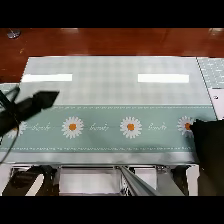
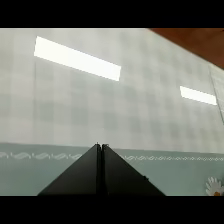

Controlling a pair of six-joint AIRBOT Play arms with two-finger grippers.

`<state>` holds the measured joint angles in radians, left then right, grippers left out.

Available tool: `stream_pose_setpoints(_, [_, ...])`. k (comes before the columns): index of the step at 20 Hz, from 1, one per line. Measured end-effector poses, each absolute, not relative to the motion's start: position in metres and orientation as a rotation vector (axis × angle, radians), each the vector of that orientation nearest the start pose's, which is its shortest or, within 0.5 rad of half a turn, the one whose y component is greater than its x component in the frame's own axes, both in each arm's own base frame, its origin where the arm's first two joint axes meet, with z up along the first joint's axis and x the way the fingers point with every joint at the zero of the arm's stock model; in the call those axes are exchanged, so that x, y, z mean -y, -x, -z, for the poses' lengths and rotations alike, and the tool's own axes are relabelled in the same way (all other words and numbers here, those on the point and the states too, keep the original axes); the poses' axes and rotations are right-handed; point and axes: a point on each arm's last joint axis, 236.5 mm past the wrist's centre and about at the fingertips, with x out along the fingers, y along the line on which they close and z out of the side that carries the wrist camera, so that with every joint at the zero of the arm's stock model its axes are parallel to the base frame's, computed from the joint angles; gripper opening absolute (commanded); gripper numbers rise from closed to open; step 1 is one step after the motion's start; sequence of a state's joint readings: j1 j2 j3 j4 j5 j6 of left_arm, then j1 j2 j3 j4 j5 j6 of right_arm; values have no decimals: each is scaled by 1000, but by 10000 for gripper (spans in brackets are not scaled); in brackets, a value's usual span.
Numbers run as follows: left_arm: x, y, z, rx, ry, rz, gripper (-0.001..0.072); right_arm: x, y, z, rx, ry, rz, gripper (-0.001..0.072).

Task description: Fold the shirts.

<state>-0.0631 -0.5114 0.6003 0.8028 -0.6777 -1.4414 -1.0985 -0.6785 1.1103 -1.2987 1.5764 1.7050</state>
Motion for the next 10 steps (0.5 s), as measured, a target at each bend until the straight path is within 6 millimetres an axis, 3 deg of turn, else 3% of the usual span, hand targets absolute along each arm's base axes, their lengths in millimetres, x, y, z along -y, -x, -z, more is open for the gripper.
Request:
stream_pose_setpoints(3, [135,-337,-204,-506,512,457,26,126,-267,-167,-786,-805,381,31])
stream_pose_setpoints(5, [157,-352,-224,-550,447,540,26,68,-323,-166,-808,-705,147,30])
stream_pose_setpoints(7, [177,-362,-211,-661,357,592,26,2,-364,-154,-845,-581,-32,31])
stream_pose_setpoints(8, [183,-365,-189,-750,314,590,26,-28,-377,-142,-884,-505,-95,31])
stream_pose_setpoints(10, [184,-369,-141,-922,251,533,27,-70,-392,-108,-987,-358,-153,31])
